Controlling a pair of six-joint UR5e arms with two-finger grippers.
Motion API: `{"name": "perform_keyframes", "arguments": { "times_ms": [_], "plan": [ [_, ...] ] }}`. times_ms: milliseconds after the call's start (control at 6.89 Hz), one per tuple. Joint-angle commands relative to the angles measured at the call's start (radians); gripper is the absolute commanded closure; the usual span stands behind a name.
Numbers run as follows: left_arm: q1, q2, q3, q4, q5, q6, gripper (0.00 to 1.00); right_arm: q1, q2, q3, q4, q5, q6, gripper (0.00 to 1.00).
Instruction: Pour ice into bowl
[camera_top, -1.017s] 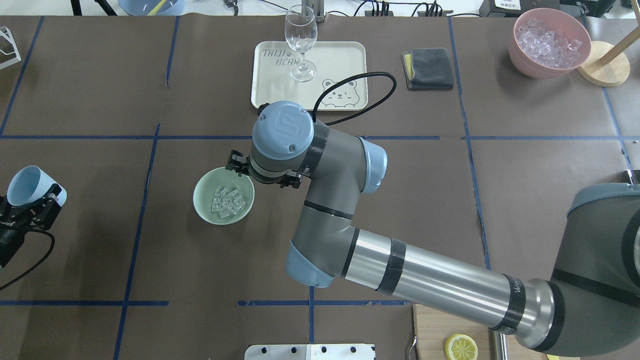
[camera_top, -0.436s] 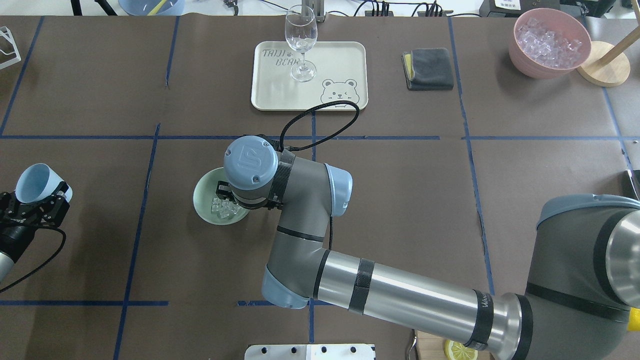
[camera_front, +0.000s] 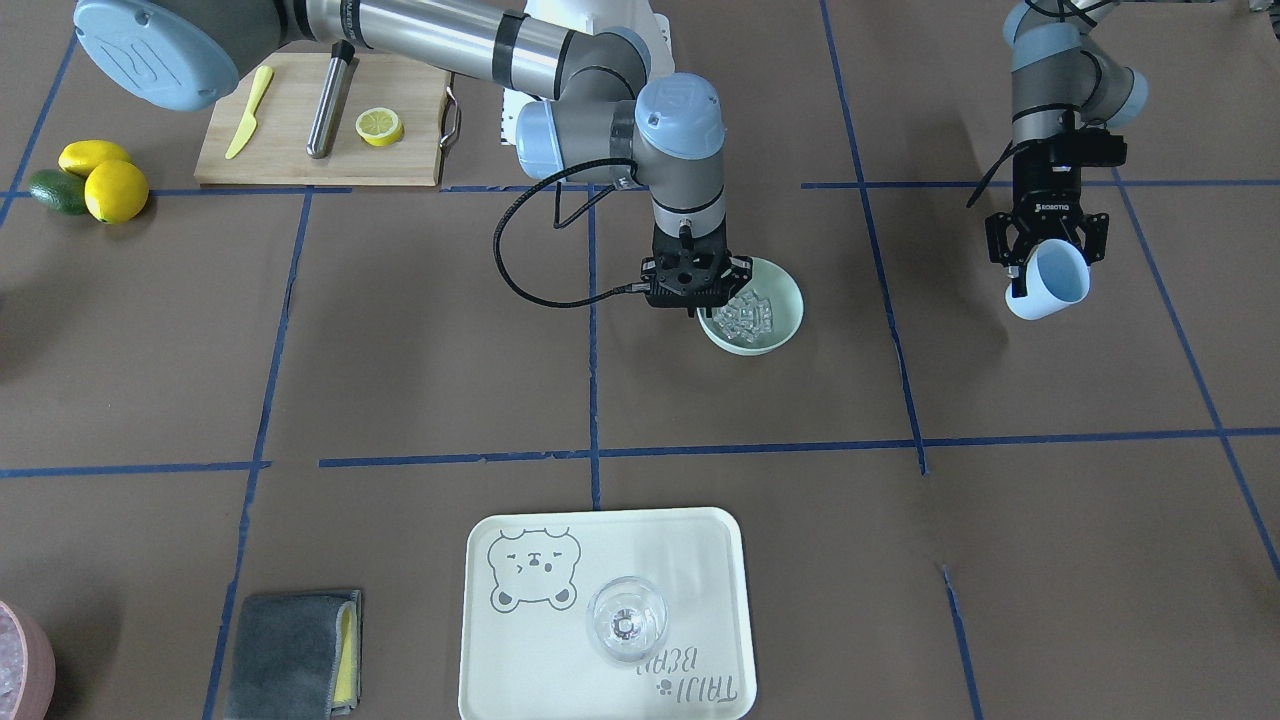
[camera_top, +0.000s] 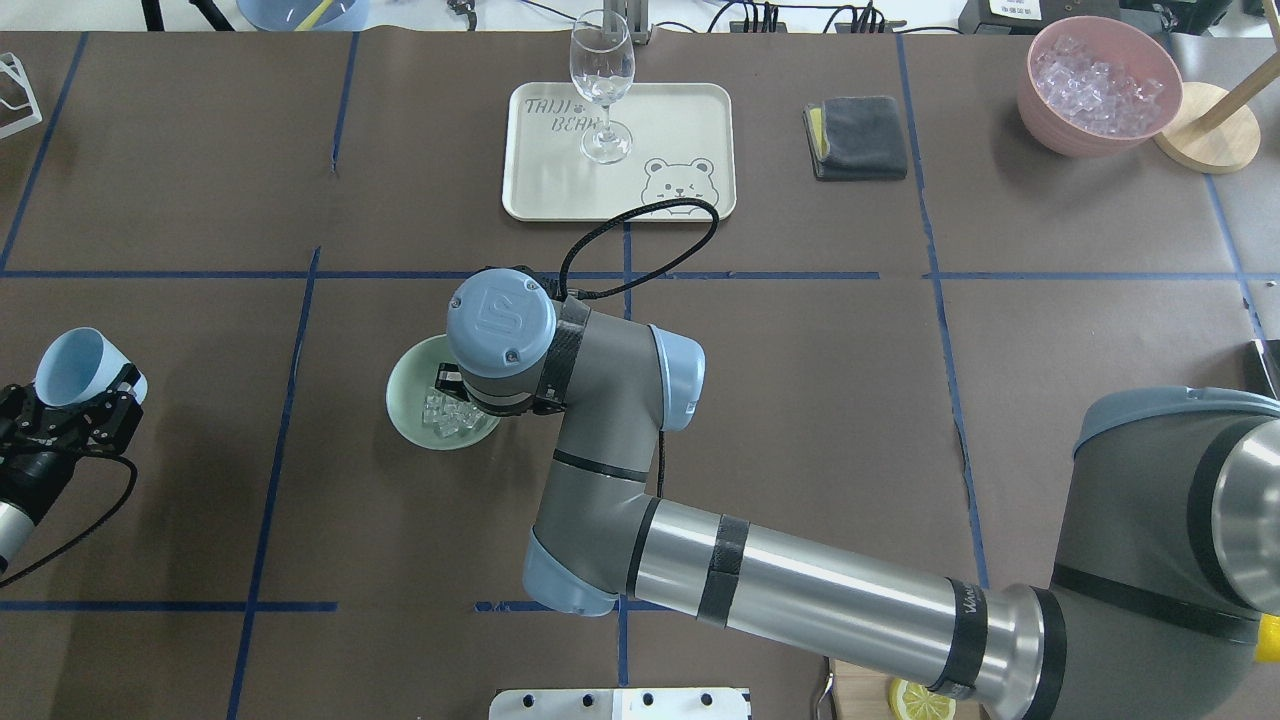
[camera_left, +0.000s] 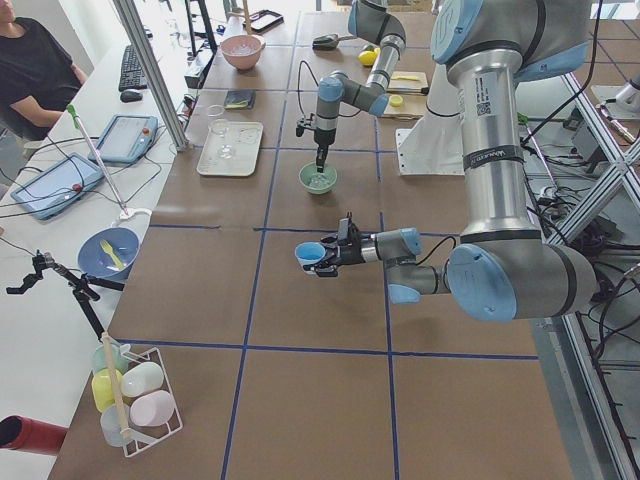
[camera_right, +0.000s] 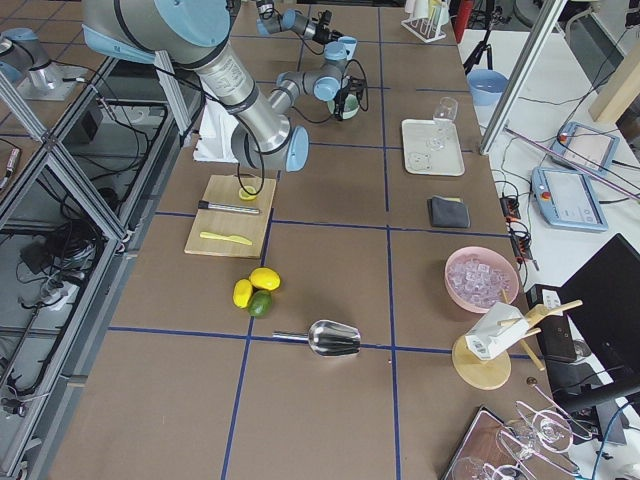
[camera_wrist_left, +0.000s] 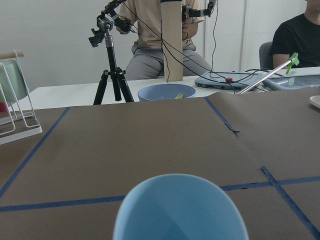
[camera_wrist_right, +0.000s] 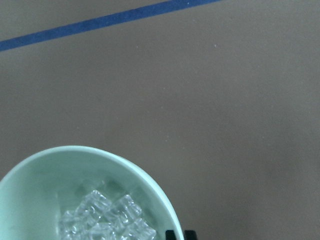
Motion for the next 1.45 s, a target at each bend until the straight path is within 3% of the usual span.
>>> {"name": "perform_keyframes", "arguments": {
  "times_ms": [0, 290, 436, 726, 1162, 1307],
  "plan": [
    [0.0, -0.015, 0.023, 0.007, -0.001, -0.002, 1.0, 0.015, 0.002, 0.014, 0.001, 0.001, -0.022, 1.0],
    [0.0, -0.019, 0.032, 0.006, -0.003, -0.002, 1.0, 0.034, 0.002, 0.026, 0.001, 0.009, -0.023, 1.0],
    [0.002, -0.021, 0.033, 0.007, -0.004, 0.0, 0.84, 0.045, 0.002, 0.04, 0.001, 0.012, -0.023, 1.0],
    [0.002, -0.021, 0.056, 0.007, -0.007, 0.0, 0.6, 0.051, 0.002, 0.049, 0.0, 0.017, -0.023, 1.0],
    [0.0, -0.022, 0.056, -0.004, -0.01, -0.003, 0.0, 0.055, 0.0, 0.06, 0.0, 0.017, -0.023, 1.0],
    [0.0, -0.021, 0.056, -0.005, -0.012, -0.008, 0.0, 0.055, 0.0, 0.06, 0.0, 0.018, -0.023, 1.0]
  ]
}}
